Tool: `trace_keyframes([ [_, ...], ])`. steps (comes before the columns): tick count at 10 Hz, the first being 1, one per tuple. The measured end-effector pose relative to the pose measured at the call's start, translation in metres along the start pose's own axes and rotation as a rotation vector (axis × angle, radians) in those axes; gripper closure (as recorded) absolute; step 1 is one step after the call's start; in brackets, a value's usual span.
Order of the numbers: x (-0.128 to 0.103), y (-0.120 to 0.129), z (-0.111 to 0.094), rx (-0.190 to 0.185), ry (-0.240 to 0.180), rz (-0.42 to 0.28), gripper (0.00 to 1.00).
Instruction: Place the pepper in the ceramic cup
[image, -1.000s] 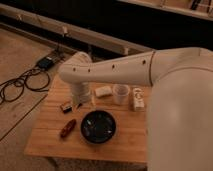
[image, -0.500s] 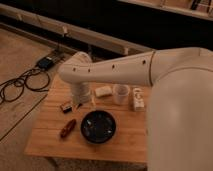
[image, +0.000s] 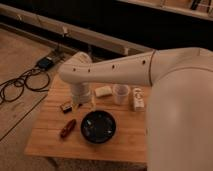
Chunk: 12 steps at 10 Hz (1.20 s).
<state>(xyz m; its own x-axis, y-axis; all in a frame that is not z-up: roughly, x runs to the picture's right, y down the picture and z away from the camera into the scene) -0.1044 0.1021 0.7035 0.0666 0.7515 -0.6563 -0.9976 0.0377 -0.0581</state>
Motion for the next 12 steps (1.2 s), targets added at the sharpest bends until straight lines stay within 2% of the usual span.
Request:
trace_keyframes([
  [8, -0.001, 0.002, 0.001, -0.001, 0.000, -0.002, 0.35],
  [12, 0.001, 0.043, 0.011, -0.022, 0.007, -0.026, 0.35],
])
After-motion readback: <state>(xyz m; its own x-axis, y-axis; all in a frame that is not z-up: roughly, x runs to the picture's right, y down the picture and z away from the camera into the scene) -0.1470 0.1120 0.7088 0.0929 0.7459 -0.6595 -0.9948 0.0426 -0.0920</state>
